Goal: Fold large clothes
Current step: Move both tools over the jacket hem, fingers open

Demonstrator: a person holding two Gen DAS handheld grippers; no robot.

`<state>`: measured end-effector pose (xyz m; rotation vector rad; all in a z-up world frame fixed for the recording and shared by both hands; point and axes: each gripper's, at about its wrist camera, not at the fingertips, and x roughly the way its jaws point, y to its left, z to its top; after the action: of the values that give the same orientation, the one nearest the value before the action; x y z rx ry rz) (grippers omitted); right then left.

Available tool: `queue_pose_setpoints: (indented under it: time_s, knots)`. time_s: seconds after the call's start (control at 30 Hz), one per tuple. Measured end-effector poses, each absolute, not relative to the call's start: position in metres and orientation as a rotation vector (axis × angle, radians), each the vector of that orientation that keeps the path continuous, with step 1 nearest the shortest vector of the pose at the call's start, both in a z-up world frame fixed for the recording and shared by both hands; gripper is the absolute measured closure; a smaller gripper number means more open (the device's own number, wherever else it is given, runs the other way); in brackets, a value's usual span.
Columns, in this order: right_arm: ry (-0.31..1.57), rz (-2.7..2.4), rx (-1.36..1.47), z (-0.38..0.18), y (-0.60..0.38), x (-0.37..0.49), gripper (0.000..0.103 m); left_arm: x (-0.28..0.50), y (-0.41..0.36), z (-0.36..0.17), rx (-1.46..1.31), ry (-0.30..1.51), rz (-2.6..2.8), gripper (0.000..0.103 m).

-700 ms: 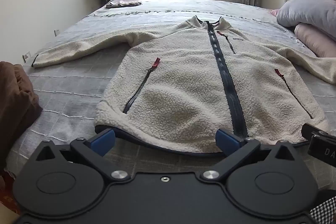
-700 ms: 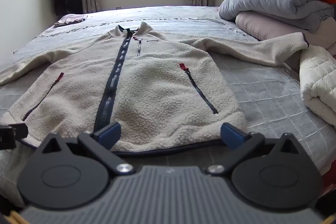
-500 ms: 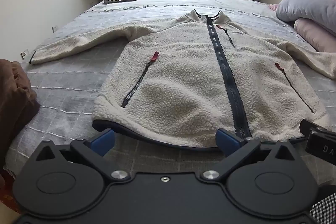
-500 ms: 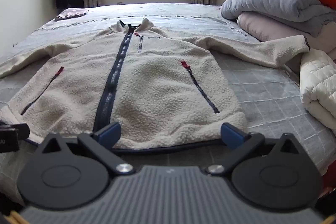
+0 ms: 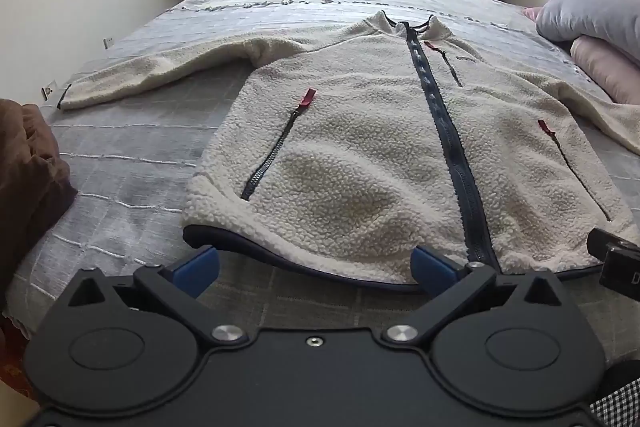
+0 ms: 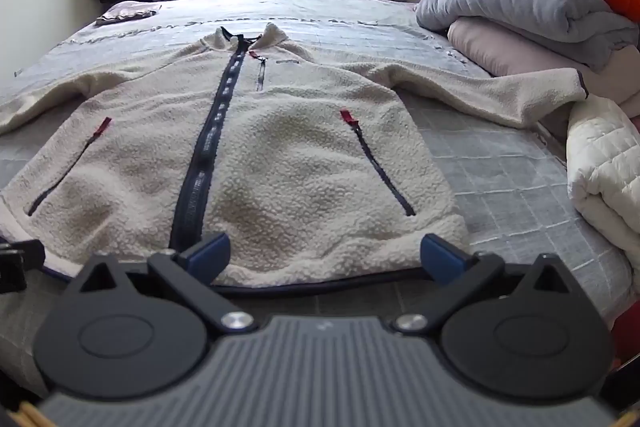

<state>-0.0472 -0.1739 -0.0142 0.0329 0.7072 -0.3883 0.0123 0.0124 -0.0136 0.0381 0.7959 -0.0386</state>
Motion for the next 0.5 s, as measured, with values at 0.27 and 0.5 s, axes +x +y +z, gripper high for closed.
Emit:
queue_pose_setpoints:
  time_s: [0.27, 0.5]
  knots:
    - [0.716, -0.391, 0.031, -0.016, -0.177, -0.0445, 0.0, 0.0159, 0.0086, -0.0151, 0.051, 0.799, -0.047, 0.0]
    - [0.724, -0.389, 0.024, -0.0186, -0.178, -0.0429, 0.0, 0.0175, 0.008, -0.0192, 0.052, 0.798, -0.049, 0.0]
